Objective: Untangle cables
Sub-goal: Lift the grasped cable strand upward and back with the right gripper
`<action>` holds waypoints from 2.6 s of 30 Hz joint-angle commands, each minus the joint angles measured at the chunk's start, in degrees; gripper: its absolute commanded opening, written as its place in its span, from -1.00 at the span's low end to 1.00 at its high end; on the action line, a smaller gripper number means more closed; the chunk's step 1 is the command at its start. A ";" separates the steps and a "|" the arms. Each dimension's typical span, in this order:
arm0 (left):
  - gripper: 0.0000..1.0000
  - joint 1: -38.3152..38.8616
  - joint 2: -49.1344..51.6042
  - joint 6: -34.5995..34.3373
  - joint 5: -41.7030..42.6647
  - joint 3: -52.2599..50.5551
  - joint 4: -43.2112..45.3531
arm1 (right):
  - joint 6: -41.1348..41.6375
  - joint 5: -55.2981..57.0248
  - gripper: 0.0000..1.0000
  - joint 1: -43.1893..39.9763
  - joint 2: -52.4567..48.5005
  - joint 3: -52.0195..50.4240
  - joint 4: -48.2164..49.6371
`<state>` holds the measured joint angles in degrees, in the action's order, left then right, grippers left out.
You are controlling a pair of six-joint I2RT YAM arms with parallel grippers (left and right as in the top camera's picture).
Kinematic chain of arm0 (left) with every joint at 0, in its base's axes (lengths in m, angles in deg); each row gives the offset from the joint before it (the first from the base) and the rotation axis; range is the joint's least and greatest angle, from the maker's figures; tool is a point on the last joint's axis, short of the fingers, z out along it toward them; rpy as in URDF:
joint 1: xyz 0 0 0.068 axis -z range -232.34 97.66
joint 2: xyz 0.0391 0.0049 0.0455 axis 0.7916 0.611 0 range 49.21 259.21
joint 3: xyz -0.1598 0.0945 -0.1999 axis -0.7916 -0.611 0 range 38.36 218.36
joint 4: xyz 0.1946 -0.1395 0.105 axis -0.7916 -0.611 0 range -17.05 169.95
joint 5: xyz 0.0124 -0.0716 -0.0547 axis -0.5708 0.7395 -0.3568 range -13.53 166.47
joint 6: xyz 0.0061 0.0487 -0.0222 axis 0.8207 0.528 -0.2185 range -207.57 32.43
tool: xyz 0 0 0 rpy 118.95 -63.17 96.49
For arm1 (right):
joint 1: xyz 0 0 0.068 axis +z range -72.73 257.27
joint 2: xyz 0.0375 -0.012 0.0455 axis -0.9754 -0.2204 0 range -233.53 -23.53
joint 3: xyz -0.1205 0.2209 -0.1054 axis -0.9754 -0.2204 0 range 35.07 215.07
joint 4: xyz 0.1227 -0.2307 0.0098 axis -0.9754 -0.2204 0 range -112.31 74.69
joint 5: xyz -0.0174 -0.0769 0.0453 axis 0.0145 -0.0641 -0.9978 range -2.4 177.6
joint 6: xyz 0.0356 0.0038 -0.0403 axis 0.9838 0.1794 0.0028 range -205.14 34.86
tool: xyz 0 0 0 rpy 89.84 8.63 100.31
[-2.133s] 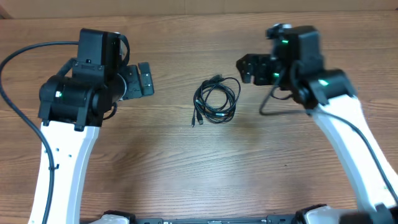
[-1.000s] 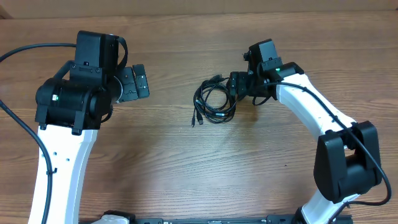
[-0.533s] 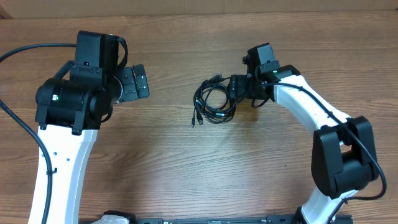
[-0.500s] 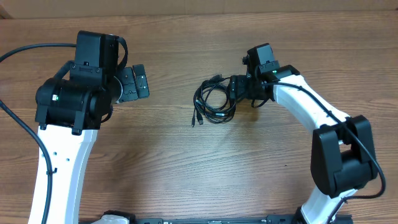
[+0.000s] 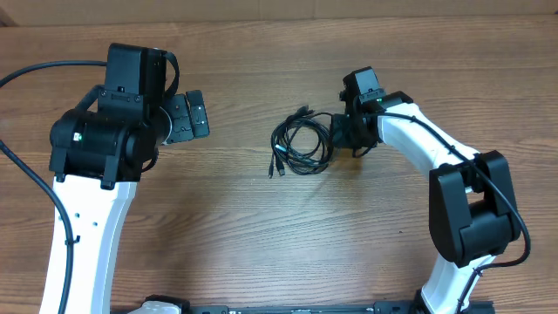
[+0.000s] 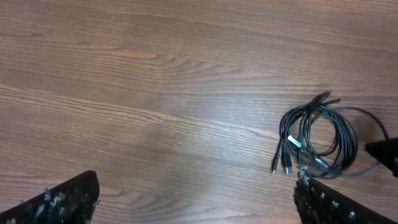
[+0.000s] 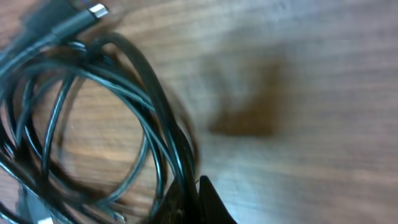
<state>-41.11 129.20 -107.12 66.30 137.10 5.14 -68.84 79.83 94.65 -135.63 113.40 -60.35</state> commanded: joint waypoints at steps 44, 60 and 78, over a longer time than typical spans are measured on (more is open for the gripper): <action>0.99 0.04 -1.11 3.08 -2.40 1.40 -0.11 | -4.92 16.96 -0.93 24.33 14.80 72.32 -22.62; 0.99 0.07 -1.11 3.04 -1.75 1.38 -2.60 | -11.63 21.49 -0.93 7.96 3.28 78.66 -15.85; 0.99 0.04 -1.11 4.35 -1.81 1.40 -3.23 | -5.90 22.45 -0.93 22.03 16.04 86.75 -24.00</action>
<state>-41.11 129.18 -103.86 64.84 137.21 1.73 -76.10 100.00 117.30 -127.54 197.26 -85.09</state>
